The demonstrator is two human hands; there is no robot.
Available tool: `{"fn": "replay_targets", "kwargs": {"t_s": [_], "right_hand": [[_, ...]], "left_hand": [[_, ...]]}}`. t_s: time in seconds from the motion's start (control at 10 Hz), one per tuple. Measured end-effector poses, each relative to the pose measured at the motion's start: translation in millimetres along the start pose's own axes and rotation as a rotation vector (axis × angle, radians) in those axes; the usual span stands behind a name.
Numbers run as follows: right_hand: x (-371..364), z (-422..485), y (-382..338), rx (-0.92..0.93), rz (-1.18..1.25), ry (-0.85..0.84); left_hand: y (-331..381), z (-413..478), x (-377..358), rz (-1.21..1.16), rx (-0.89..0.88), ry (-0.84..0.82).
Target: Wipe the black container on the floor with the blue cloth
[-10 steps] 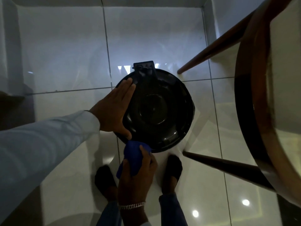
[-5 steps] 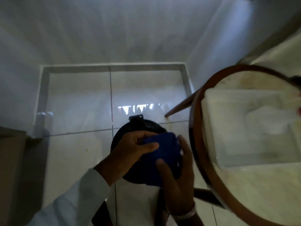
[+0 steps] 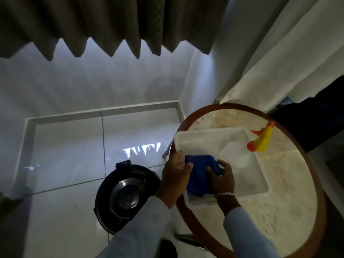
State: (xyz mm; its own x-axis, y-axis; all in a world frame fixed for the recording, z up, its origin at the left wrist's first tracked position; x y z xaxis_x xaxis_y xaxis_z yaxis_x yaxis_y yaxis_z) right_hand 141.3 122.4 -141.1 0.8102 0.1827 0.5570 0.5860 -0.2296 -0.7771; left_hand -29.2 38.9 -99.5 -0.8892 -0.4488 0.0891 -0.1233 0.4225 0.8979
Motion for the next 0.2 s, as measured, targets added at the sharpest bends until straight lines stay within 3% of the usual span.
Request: {"fn": "replay_targets", "kwargs": {"t_s": [0.1,0.2], "right_hand": [[-5,7,-2,-0.008,-0.194,-0.085],[-4,-15,-40,0.143,-0.304,-0.081]], "left_hand": [[8,-10,26,0.009,-0.042,0.035],[30,-32,74,0.089,-0.081,0.159]]}}
Point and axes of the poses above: each hand's wrist, its own z-axis towards the middle knuckle, its own x-axis out of the back of the hand, y = z × x, the point moved 8 cm from there along z, towards the middle knuckle, and after that the axes turned 1 degree about -y, right-handed, at the moved point
